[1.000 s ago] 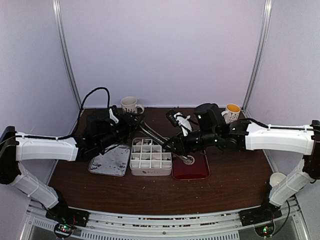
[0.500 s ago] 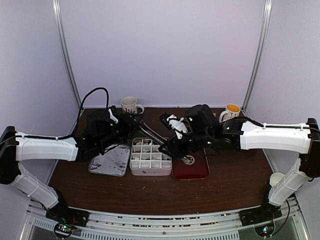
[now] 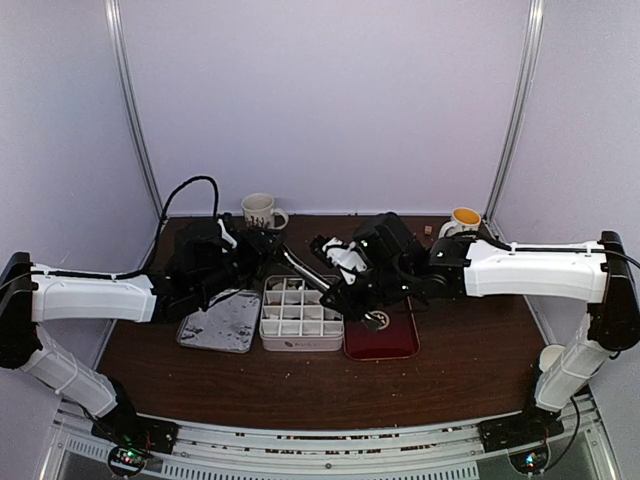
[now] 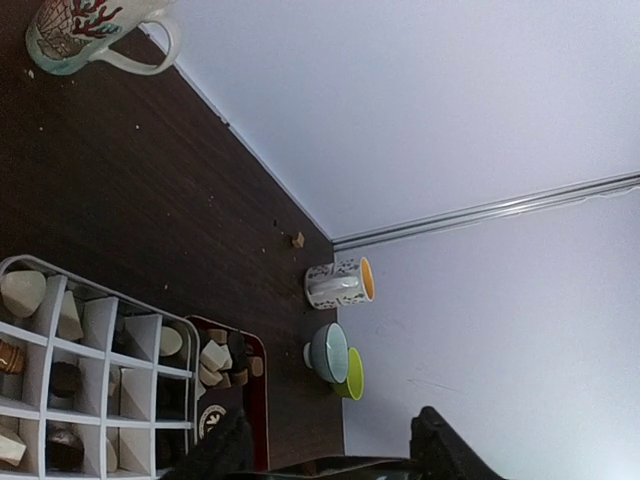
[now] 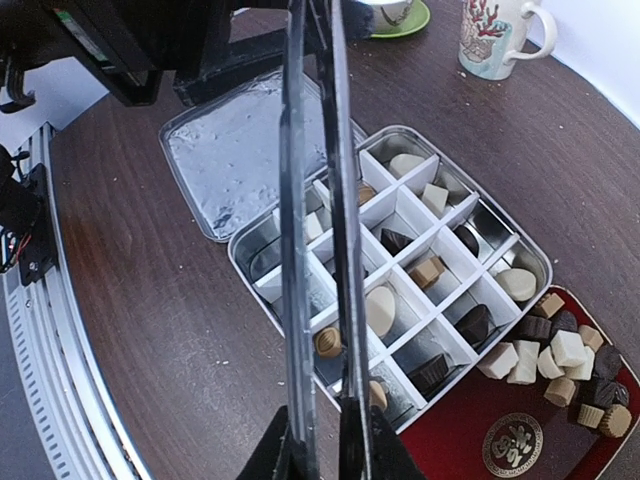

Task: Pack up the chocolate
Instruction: Pass from the left arm to the right, then pick up the fake chocolate from the center of the board.

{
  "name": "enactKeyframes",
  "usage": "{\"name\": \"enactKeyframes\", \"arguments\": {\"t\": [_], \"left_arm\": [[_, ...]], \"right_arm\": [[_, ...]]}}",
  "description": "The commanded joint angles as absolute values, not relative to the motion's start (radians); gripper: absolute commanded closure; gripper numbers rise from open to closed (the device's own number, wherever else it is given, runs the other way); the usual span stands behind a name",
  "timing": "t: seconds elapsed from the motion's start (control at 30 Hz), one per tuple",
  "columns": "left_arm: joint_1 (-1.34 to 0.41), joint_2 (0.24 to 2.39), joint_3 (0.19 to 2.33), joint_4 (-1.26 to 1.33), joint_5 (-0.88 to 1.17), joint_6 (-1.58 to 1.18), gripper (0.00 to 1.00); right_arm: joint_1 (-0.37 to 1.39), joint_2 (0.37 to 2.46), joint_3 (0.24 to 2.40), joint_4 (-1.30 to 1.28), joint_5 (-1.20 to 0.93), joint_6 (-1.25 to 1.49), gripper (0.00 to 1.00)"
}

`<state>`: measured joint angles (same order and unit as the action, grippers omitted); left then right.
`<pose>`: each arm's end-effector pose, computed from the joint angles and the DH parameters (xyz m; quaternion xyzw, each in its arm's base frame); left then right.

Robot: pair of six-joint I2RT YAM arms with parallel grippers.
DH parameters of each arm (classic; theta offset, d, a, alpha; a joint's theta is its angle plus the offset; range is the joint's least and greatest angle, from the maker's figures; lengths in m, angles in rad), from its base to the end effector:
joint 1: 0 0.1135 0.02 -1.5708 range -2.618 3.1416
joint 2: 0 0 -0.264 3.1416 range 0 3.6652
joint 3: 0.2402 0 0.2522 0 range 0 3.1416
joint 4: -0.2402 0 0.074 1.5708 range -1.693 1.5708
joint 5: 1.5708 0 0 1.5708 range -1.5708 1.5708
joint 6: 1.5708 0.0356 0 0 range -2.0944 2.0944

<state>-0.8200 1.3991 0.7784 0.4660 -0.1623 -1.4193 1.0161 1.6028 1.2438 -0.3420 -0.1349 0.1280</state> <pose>0.2204 -0.2278 0.2631 -0.2739 0.7078 -0.5565 0.3380 0.1868 0.3106 0.2770 -0.4144 0.8049 0.2790 0.3203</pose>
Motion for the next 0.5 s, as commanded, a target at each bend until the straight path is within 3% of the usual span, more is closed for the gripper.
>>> {"name": "enactKeyframes", "arguments": {"t": [0.0,0.2,0.47], "left_arm": [[-0.815,1.374,0.795,0.488,-0.195,-1.391,0.35],[-0.815,1.322,0.776,0.397,-0.258,-1.377,0.04],[-0.813,1.185,0.761,0.196,-0.379,-1.269,0.02]], "right_arm": [[1.022,1.575,1.252,-0.330,-0.024,0.139,0.80],[0.997,1.566,1.257,-0.336,0.052,0.180,0.81],[0.870,1.555,1.237,-0.358,0.056,0.238,0.81]]}}
